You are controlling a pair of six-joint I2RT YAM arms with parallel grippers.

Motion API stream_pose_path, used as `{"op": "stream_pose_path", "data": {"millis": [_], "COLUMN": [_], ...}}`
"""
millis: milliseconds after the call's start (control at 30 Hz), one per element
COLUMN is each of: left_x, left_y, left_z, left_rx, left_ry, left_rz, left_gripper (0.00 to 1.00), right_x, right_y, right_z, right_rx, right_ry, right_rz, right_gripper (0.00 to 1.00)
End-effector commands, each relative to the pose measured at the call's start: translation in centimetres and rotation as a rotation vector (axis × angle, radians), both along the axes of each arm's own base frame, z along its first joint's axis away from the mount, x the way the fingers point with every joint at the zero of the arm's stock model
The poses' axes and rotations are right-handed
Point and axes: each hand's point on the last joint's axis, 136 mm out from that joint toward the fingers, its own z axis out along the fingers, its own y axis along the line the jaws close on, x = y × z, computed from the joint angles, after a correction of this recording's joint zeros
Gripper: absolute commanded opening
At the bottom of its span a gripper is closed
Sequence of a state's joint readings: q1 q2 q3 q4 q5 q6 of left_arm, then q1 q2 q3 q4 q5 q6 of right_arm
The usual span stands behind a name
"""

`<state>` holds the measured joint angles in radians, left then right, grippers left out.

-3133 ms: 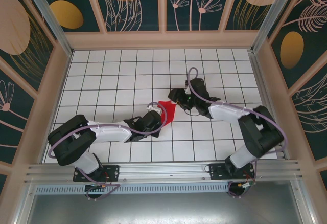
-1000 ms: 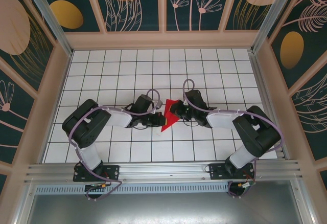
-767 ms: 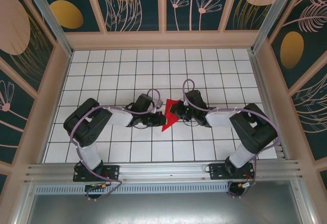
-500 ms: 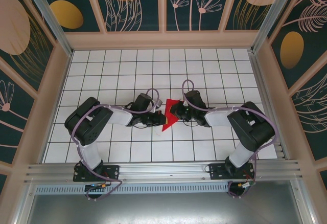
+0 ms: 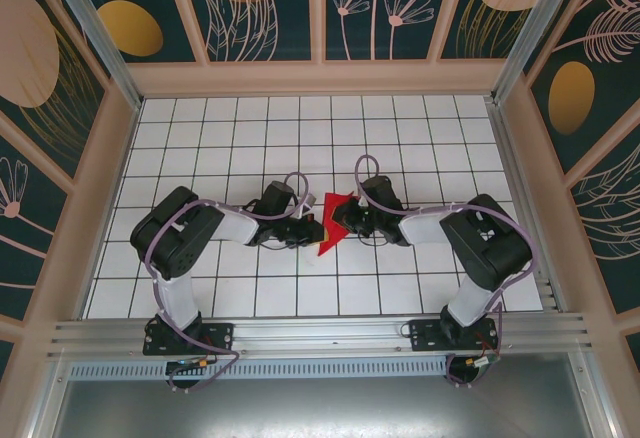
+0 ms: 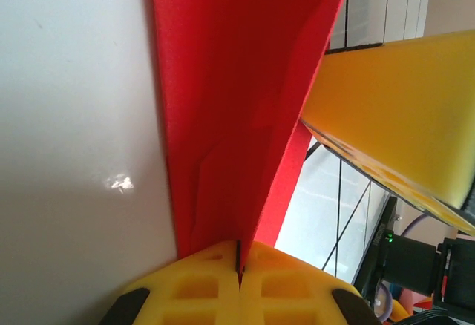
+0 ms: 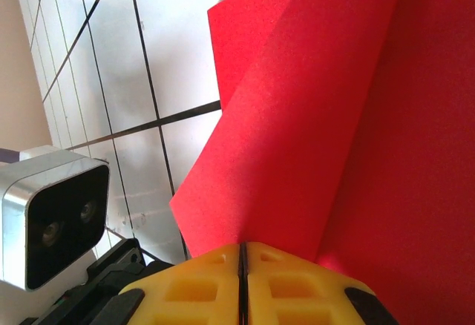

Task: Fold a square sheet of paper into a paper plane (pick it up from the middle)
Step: Fourth fold the wing at the center of the table.

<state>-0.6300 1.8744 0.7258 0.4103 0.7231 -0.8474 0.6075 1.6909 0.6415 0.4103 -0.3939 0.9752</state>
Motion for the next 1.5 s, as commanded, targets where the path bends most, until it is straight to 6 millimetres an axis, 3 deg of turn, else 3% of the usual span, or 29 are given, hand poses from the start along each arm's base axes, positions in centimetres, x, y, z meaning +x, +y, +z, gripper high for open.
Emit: {"op": "stream_pose_path", "data": {"millis": [0, 267, 600, 1000, 1167, 1467], "left_x": [-0.1, -0.2, -0.2, -0.7, -0.7, -0.8], "left_y": [0.3, 0.5, 0.8, 1.4, 1.4, 1.7], "left_z": [-1.6, -2.2, -2.8, -3.6, -3.5, -1.6], "left_rx": [0.020, 0.036, 0.070, 0.100, 0.107, 0.100], "left_ry": [0.033, 0.052, 0.061, 0.086, 0.077, 0.028], "left_rz": [0.018, 0.026, 0.025, 0.031, 0.029, 0.014], "left_gripper": [0.00, 0.00, 0.00, 0.00, 0.00, 0.16], "right_x": [0.7, 0.8, 1.3, 1.3, 0.9, -0.1], "right_y": [0.2, 1.4, 0.5, 0.0, -0.5, -0.8], "right_z": [0.2, 2.5, -0.6, -1.8, -3.5, -5.2], "right_rx": [-0.004, 0.071, -0.009, -0.025, -0.080, -0.129], "right_ry": [-0.011, -0.064, -0.011, 0.011, 0.062, 0.110], "right_rz": [0.006, 0.052, 0.018, 0.019, 0.018, 0.042], "right_gripper": [0.11, 0.11, 0.11, 0.11, 0.10, 0.09]}}
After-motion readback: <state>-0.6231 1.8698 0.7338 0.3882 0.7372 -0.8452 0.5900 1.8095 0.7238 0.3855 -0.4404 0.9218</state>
